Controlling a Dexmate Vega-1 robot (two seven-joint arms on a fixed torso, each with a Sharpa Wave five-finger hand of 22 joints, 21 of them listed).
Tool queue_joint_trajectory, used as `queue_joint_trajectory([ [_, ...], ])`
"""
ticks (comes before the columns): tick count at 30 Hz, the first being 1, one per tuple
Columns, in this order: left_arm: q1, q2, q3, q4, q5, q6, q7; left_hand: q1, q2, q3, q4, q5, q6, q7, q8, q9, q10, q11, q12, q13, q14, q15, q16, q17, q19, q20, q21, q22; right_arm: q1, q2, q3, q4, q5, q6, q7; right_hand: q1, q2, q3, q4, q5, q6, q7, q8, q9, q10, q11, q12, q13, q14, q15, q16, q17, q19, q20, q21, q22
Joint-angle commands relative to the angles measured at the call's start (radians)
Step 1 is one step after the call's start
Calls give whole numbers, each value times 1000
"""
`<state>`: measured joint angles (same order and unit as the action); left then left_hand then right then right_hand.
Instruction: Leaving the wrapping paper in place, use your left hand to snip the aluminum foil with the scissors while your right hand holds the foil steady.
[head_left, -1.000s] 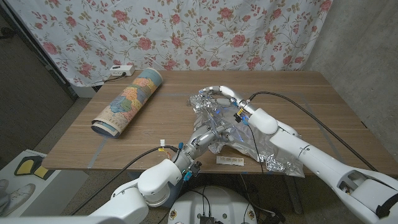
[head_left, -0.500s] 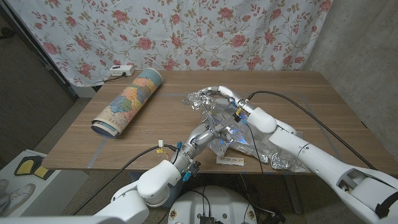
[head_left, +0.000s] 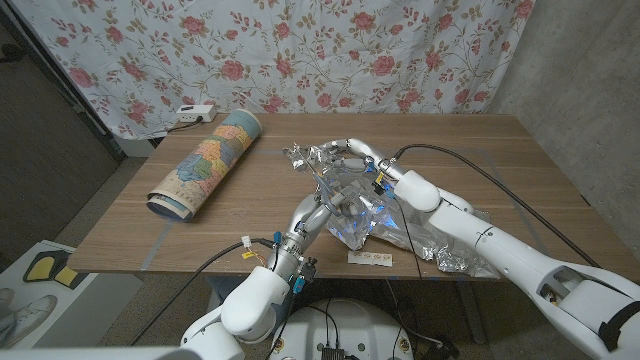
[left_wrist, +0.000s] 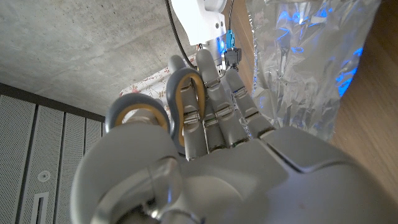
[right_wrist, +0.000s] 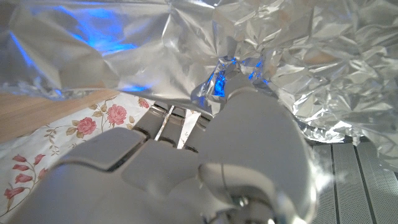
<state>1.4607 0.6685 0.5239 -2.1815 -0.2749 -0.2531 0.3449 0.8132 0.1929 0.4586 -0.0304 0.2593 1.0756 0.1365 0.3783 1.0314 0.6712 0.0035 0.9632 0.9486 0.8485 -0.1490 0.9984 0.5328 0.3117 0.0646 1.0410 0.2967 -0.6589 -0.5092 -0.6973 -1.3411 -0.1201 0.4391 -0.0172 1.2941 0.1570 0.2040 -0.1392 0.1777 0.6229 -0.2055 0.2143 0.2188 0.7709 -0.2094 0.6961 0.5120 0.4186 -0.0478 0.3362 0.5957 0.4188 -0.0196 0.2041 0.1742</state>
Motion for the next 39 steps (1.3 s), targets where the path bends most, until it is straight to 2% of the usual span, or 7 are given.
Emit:
queue_joint_trajectory([
  [1,24,-13,-28,2,10,-28,-15,0,10,179,179,6,-389,-154,16,32,200,-215,33,26,15,-49,4,28,-20,-2,14,2,49,9,-22,46,-45,-22,-24,4,7,-3,3,1,-3,2,-2,2,3,-2,1,4,7,-187,-3,5,-4,2,-2,3],
  [14,32,9,-44,-21,21,-43,-56,-7,8,170,186,8,-396,-164,26,57,186,-215,34,42,-7,-50,-3,60,-43,-5,23,-5,93,29,-49,114,-68,-46,-45,5,7,-4,3,1,-3,2,-2,2,4,-3,1,8,8,-187,-6,7,-7,2,-3,3],
  [25,67,14,-84,-10,1,-85,-62,-11,9,166,186,9,-389,-165,17,40,184,-214,38,52,-9,-52,-3,84,-47,-4,33,-13,92,27,-57,75,-69,-102,-52,4,8,-5,4,1,-4,2,-1,3,4,-2,-2,8,9,-188,-8,9,-6,2,-2,3],
  [32,98,20,-126,-19,4,-75,-38,-11,9,165,185,10,-381,-164,12,27,186,-214,39,55,-7,-50,-2,100,-49,-3,41,-18,87,32,-64,56,-68,-118,-56,4,8,-5,4,1,-4,2,-1,3,3,-3,-4,8,10,-187,-10,10,-5,3,-2,3],
  [39,108,2,-148,6,-13,-98,-35,-11,8,165,183,11,-379,-165,7,17,187,-214,38,55,-11,-52,-5,111,-51,-2,46,-23,88,36,-72,39,-74,-137,-58,4,8,-5,4,1,-4,2,-1,3,4,-3,-5,9,13,-187,-11,12,-4,3,-1,3],
])
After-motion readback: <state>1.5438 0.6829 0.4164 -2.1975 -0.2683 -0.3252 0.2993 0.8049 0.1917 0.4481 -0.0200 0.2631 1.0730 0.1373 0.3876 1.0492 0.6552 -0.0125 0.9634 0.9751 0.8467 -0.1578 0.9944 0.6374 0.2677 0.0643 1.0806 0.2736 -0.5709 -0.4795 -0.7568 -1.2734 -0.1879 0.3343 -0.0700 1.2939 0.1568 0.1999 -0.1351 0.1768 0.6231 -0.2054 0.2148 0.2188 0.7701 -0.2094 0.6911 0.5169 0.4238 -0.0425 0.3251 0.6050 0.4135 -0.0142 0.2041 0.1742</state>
